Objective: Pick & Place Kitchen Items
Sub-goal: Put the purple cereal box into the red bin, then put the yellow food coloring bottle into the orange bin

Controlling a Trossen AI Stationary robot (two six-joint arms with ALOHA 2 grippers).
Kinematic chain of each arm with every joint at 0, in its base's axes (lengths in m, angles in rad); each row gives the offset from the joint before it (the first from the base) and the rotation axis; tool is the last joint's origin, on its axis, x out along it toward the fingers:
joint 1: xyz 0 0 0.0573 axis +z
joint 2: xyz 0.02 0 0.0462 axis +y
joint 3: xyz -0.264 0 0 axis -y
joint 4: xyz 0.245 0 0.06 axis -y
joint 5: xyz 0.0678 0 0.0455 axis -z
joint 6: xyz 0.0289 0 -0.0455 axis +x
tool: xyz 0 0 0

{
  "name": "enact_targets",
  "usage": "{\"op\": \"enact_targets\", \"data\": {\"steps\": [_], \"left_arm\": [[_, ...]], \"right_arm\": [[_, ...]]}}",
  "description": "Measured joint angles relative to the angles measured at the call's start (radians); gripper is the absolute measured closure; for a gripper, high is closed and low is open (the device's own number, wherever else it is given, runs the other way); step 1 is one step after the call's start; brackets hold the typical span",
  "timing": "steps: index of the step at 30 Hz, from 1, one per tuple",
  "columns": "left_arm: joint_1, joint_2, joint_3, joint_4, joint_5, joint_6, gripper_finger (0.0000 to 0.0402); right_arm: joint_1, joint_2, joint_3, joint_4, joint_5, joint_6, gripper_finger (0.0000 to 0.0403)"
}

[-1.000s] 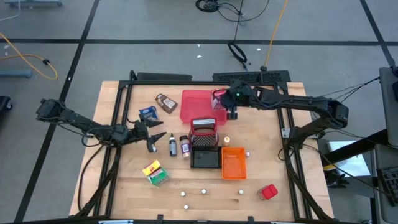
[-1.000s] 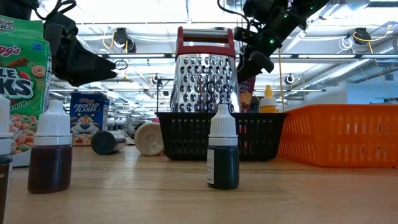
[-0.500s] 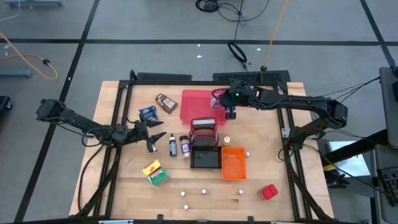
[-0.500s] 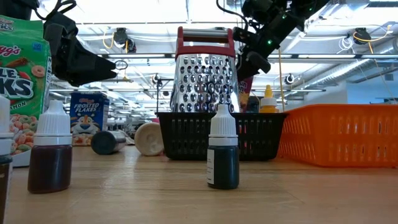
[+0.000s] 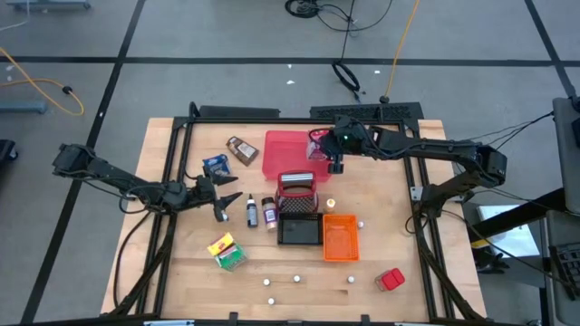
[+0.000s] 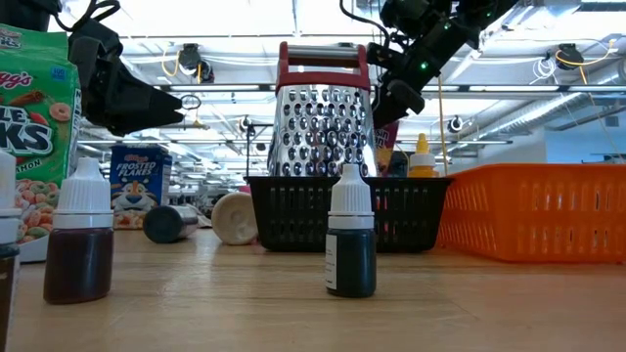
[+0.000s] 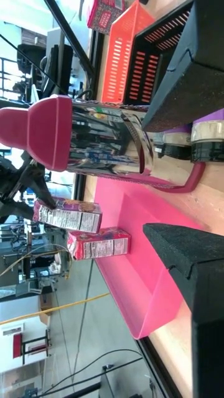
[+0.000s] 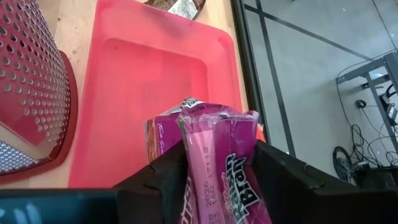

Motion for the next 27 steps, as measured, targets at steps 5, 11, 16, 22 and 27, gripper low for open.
{"op": "enact_targets", "data": {"steps": [5,11,16,22,27], "left_arm": [[0.000,0.000,0.000,0.000,0.000,0.000,0.0146],[0.000,0.000,0.000,0.000,0.000,0.000,0.0146],[0.000,0.000,0.000,0.000,0.000,0.000,0.0146],[0.000,0.000,0.000,0.000,0.000,0.000,0.0146],[0.000,0.000,0.000,0.000,0.000,0.000,0.0146]], "right_arm": [[-0.005,0.000,0.000,0.001,0.001,0.000,0.0195],[-0.023,0.000,-0.001,0.002,0.001,0.036,0.0171],[-0.027,0.000,-0.038,0.015,0.001,0.010,0.0169],[-0.027,0.000,-0.108,0.058,-0.001,0.000,0.0174],[-0.027,-0.006,-0.129,0.086,-0.001,0.000,0.0174]]}}
